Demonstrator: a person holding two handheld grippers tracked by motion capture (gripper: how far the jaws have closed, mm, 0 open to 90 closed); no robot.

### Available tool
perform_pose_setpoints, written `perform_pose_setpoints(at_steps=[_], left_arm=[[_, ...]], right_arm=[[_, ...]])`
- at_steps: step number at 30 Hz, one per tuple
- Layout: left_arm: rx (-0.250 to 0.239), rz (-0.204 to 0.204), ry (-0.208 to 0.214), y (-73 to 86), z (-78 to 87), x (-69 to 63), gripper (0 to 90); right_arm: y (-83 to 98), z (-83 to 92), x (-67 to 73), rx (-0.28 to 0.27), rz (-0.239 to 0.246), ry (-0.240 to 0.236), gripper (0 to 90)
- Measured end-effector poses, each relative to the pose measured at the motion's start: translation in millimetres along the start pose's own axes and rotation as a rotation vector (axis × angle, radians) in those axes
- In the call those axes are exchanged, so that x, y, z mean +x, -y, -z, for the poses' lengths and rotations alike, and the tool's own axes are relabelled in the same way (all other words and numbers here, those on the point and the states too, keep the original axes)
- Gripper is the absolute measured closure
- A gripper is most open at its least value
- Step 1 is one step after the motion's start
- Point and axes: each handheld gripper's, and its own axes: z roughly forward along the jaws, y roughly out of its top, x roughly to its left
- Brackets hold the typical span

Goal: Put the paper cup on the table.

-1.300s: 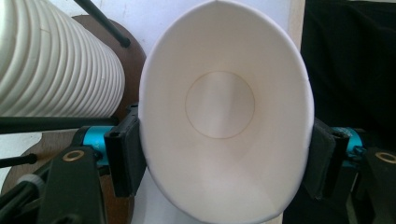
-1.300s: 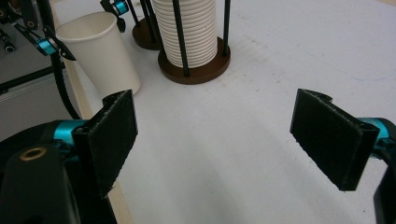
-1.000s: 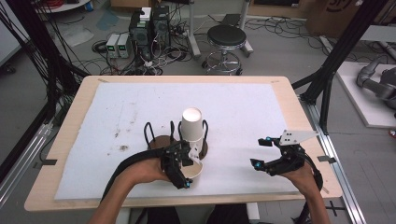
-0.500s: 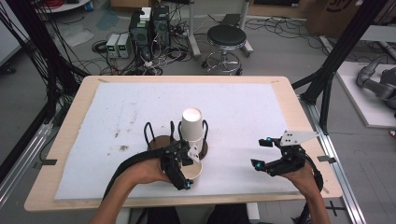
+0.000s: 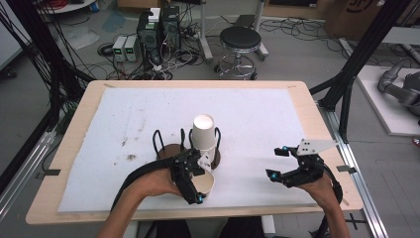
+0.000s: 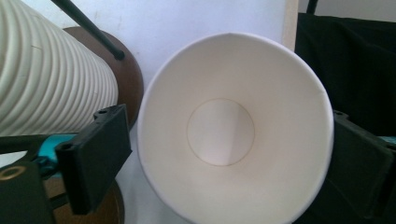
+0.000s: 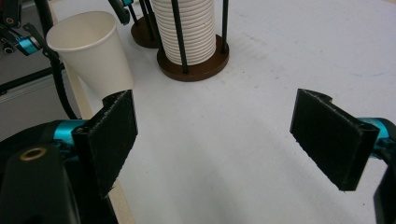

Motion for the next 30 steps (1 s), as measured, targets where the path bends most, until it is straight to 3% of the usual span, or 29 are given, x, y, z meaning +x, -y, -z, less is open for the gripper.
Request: perform_pose_setpoints(at_steps=[11,24,26,30], left_arm=[[-0.041,0.011,0.028,3.0,1.5,0.5,6.8],[-0.079,0.023,0.022,6.9,3.6,0.9,6.7],[-0.083,0.028,0.023,7.9,3.9,1.0,1.6],[-0.092,0.03,0.032,9.3,4.4,1.0,1.7]], right_arm=[[-0.7,0.6,-0.1,-0.001,0.001,0.0,15.3],[-1.0,-0.5,0.4,-0.002,0.003,-0.001,15.3],[-0.9,-0.4,0.4,-0.001,0.002,0.0,15.3],[-0.2,-0.8,0.5,-0.001,0.002,0.002,15.3]])
